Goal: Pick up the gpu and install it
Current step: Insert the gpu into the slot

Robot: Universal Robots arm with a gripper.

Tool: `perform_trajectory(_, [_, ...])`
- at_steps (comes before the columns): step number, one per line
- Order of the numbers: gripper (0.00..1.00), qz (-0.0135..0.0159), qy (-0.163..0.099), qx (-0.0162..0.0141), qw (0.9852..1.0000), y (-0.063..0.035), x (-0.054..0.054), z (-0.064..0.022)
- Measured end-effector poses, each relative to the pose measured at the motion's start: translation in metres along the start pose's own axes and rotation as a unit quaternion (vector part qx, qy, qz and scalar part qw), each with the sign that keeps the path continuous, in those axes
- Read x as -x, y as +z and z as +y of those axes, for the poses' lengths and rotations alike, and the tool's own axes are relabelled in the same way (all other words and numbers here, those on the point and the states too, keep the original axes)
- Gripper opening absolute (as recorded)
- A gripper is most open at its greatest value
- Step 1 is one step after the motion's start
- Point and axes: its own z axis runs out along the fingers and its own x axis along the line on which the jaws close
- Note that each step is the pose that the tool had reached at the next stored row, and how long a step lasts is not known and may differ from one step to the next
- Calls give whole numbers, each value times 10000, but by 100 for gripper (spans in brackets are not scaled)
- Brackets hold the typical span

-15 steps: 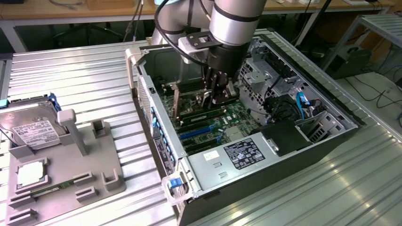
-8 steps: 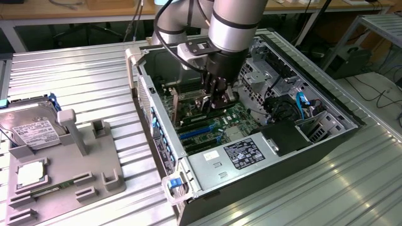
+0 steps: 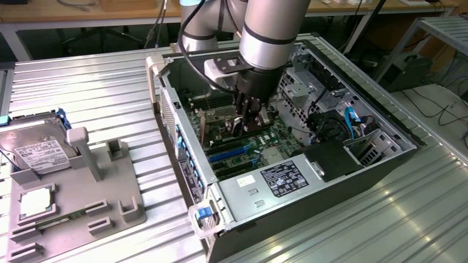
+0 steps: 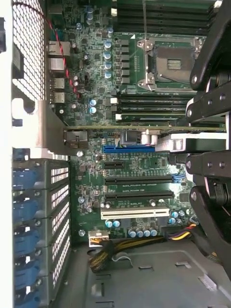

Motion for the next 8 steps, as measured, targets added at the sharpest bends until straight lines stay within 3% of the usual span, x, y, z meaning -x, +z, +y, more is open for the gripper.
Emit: perform_trajectory(8, [28,0,-1,0,10000,78,-97,22])
